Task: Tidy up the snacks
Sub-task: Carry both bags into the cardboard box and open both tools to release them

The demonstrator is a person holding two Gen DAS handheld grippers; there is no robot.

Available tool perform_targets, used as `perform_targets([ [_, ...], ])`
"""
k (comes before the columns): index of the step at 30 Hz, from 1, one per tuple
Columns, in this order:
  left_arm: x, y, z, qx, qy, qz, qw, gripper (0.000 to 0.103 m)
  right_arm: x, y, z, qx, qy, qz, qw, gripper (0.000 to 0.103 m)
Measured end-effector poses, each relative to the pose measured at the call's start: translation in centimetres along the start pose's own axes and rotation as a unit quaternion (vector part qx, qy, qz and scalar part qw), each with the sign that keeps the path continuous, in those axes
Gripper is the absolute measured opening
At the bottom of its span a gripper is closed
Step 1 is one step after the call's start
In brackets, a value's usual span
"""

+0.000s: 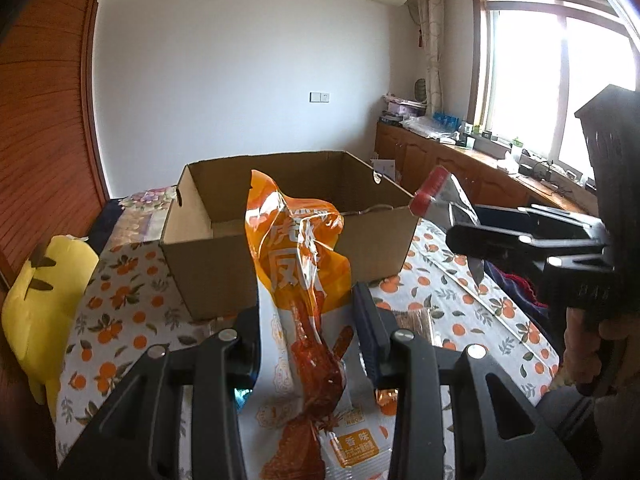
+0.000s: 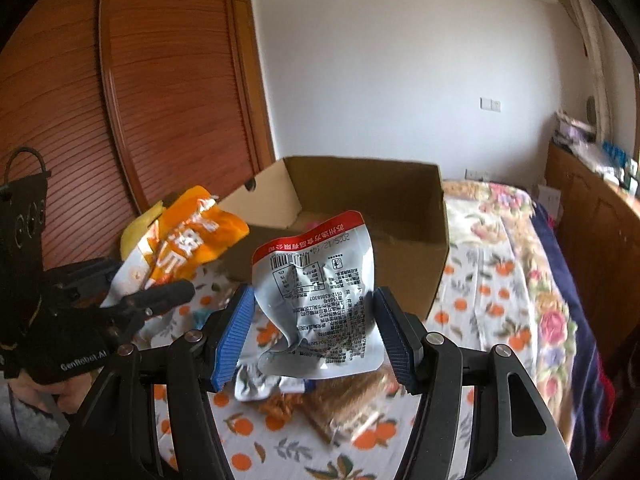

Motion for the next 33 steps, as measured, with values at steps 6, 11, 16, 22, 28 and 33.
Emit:
perform_targets([
  [6,-1.0,1.9,1.2,-0.01,-0.001,-0.007,0.9999,0.035,-1.0,2.7,-0.2,0.022,-0.006,-0.007,1.0,0.063],
  [11,-2.2,3.3,2.6,-0.004,-0.007,-0.007,0.9999,0.035,-2.4,4.4,-0.2,0.032,-0.005,-0.014,0.999,0.063],
  [16,-3.9,4.6,4.1,-0.005,-0.006,-0.012,0.9999,0.035,-4.7,5.8,0.1,0.04,0.005,-0.021,0.999,0.063],
  [22,-6.6,6.3,5.4,-0.008,-0.008,-0.016,0.9998,0.035,-8.3,7.4,-0.1,0.041,0.026,-0.029,0.998,0.063],
  [28,-8.8,7.8,6.2,-0.003,-0.018,-0.031,0.9994,0.035,-11.1,8.0,-1.0,0.045,0.031,-0.029,0.998,0.063],
  [33,-10.7,8.4,6.8,0.001,-0.023,-0.032,0.9992,0.036,-12.6,7.8,-1.8,0.044,0.026,-0.023,0.998,0.063],
])
Point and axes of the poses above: each gripper's, at about its wrist camera, not at the fingertips, and x roughly against the way its jaws point, z to its left, y to its top, the point moved 9 cm from there along -x, roughly the way its jaws point, and after that the axes turned 1 degree about -x, right-handed, at the moved point
